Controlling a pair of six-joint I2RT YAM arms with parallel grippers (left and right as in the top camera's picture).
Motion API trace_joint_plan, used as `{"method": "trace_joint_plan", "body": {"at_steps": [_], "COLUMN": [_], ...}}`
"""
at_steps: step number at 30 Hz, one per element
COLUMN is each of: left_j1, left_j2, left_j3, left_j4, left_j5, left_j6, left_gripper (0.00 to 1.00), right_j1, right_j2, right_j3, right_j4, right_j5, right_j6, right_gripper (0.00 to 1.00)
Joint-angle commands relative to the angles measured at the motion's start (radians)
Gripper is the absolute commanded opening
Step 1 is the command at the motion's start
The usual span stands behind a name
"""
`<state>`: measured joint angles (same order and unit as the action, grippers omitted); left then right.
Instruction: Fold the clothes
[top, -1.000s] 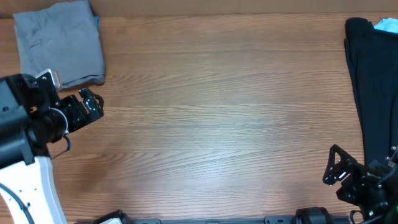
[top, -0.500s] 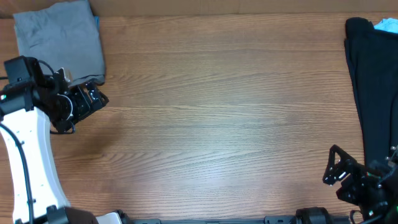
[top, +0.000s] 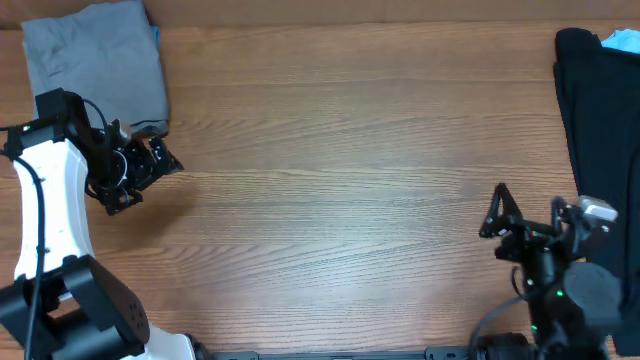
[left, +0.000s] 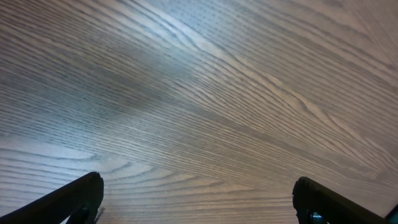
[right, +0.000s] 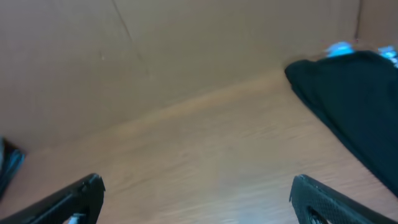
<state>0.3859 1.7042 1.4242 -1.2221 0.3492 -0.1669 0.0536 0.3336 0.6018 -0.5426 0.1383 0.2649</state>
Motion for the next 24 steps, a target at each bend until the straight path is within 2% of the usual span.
{"method": "trace_joint_plan", "body": {"at_steps": [1, 3, 8, 18, 24], "left_j1": [-0.007, -0.007, -0.007, -0.007, -0.007], "left_j2": [0.030, 0.041, 0.044, 0.044, 0.044], "left_j3": [-0.003, -0.003, -0.003, -0.003, -0.003], "left_j4": [0.001, 0.001, 0.001, 0.001, 0.001], "left_j5": [0.006, 0.006, 0.006, 0.006, 0.006], "left_j6": [-0.017, -0.017, -0.017, -0.017, -0.017], "left_gripper": [1.00, 1.00, 1.00, 1.00, 1.00], "right_j1": [-0.003, -0.003, -0.003, -0.003, -0.004], "right_j2": [-0.042, -0.051, -0.055, -0.322, -0.331], "right_j3": [-0.170, -0.260, -0.388, -0.496, -0.536], "right_j4": [0.167, 0.285, 0.427, 0.381, 0.451], "right_j5": [-0.022, -0.049, -0.101, -0.107, -0.107], "right_j6": [-0.012, -0.012, -0.011, -0.039, -0.079], "right_gripper": [1.00, 1.00, 1.00, 1.00, 1.00]}}
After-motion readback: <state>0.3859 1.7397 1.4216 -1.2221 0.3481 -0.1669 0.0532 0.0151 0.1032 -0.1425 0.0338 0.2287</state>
